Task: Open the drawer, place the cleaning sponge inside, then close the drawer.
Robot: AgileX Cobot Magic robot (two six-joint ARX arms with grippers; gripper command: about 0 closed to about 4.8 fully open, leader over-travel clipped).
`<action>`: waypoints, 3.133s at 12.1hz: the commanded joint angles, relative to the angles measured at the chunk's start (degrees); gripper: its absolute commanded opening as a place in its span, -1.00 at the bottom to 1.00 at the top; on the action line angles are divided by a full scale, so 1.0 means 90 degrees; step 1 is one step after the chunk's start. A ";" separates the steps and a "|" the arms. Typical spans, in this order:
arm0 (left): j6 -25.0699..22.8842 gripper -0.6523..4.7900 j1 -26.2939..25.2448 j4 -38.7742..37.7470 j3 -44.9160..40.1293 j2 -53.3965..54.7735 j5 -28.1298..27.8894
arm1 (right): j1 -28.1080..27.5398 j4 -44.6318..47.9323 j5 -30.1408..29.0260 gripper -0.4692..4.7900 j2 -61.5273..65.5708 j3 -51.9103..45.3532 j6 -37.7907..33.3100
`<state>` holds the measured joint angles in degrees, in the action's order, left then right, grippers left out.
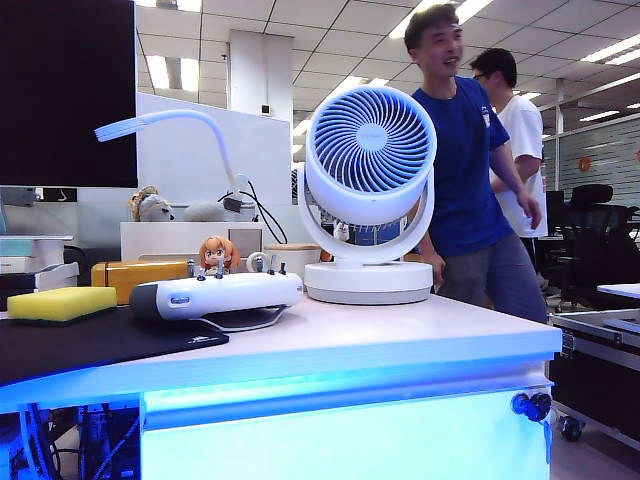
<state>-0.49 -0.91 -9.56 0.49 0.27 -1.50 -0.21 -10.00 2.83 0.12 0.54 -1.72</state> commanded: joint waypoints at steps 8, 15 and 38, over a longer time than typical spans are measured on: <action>-0.0019 -0.78 0.0005 -0.0121 -0.0027 -0.0012 0.0015 | 0.0007 0.0078 0.0245 -0.84 -0.0005 -0.0058 -0.0542; 0.0721 -0.78 0.0005 0.0153 0.1120 0.0078 -0.0134 | 0.0005 -0.0160 0.0410 -0.85 -0.0005 0.1246 -0.1695; -0.0804 -0.78 0.0546 -0.3206 0.6812 0.4668 0.1889 | 0.0002 0.0044 -0.3181 -0.85 0.6523 0.4954 -0.5146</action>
<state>-6.74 3.09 -38.68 61.56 42.28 15.09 -0.21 -11.33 -24.38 58.13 44.84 -47.57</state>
